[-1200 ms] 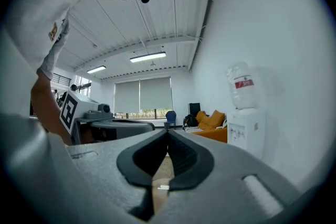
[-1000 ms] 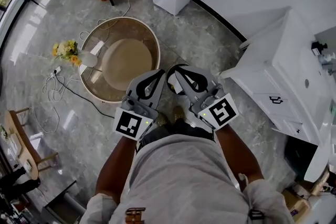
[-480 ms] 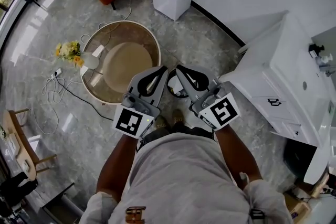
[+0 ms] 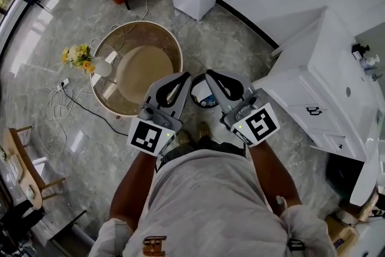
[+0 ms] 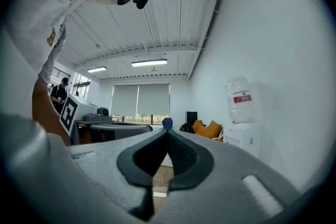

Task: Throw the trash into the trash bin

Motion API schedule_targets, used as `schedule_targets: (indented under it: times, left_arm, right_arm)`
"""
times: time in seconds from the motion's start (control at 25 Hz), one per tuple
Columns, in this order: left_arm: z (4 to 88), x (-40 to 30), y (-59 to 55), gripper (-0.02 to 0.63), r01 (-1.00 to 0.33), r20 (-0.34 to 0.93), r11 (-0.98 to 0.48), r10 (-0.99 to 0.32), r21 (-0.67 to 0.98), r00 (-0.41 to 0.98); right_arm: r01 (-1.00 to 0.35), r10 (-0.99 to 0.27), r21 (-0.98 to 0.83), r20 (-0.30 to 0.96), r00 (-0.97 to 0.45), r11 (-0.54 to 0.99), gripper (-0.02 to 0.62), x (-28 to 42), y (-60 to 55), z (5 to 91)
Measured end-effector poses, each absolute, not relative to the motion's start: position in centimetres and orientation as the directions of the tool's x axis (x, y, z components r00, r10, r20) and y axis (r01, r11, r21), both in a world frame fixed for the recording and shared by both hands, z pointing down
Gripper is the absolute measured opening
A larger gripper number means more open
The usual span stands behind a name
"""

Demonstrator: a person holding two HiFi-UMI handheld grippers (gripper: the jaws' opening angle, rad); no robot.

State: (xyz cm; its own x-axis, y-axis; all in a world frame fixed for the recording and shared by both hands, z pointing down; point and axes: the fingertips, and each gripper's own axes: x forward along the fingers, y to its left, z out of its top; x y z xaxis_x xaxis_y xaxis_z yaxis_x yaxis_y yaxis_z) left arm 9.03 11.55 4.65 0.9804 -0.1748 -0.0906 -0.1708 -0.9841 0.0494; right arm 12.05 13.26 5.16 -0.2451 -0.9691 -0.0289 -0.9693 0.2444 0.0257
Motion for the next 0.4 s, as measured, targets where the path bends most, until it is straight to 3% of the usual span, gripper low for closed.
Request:
schedule_targets:
  times: [0.4]
  left_arm:
    - [5.00,9.00,12.03,0.000,-0.155,-0.090,-0.987,-0.159,0.053,0.983]
  right_arm:
    - [-0.973,-0.973,0.031,-0.017,-0.228,0.228,0.000,11.87,14.09,5.37]
